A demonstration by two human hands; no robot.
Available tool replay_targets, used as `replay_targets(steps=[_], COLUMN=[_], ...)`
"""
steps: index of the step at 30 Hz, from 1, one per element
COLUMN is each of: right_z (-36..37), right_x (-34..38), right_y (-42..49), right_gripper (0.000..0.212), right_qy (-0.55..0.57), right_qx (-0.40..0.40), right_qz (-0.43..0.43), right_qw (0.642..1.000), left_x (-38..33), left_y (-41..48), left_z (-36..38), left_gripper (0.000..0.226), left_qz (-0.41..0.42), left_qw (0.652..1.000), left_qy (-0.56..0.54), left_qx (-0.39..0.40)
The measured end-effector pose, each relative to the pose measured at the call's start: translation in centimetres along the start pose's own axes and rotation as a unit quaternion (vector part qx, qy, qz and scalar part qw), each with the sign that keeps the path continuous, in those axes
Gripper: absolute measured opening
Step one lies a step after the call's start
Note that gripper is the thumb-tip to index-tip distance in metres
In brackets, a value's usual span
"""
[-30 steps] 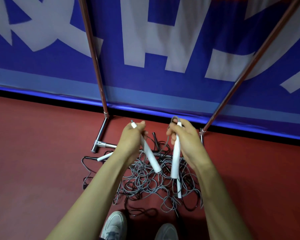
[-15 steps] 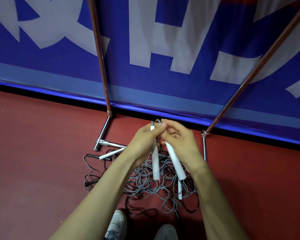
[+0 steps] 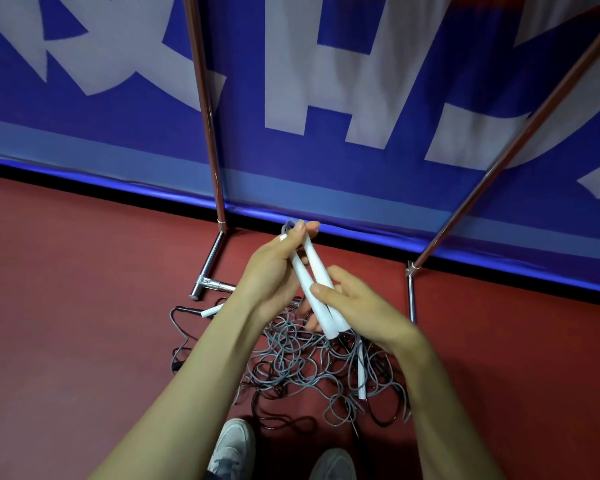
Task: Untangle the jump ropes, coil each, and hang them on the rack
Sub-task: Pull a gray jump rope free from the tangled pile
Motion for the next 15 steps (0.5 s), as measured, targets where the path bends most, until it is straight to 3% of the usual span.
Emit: replay_targets(steps=[3, 6, 9, 12, 15], right_z=[0.5, -0.4, -1.9, -2.3, -1.9], right_x=[0.1, 0.4, 1.2, 2.5, 5.4], right_y=[0.0, 0.3, -0.9, -3.8, -7.3], right_gripper=[0.012, 0.007, 0.004, 0.003, 0.005], right_qy=[-0.028, -0.026, 0.019, 0.009, -0.032], right_qx=[0.017, -0.070, -0.149, -0.164, -0.125], right_qz=[-0.023, -0.051, -0.058, -0.062, -0.060], right_qw=[0.999, 0.996, 0.987, 0.984, 0.990], left_x=[-0.2, -0.9, -1.6, -2.5, -3.6], left_y=[0.1, 0.2, -1.3, -4.8, -8.8], left_z=[0.1, 0.6, 0.5, -0.6, 1.4], left_gripper=[0.025, 0.028, 0.030, 0.015, 0.013], left_qz=[0.015, 0.047, 0.092, 0.191, 0.250], left_qw=[1.000, 0.998, 0.982, 0.929, 0.887], left_qy=[-0.010, 0.043, 0.138, 0.258, 0.357], left_qx=[-0.003, -0.022, -0.093, -0.184, -0.151])
Point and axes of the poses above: each hand's wrist, its own y-axis towards the middle knuckle, its own z-axis out of the palm, x = y × z, the point moved 5 cm from there along y, towards the middle knuckle, and after that the axes turned 9 degrees about -z, right-handed, at the moved point
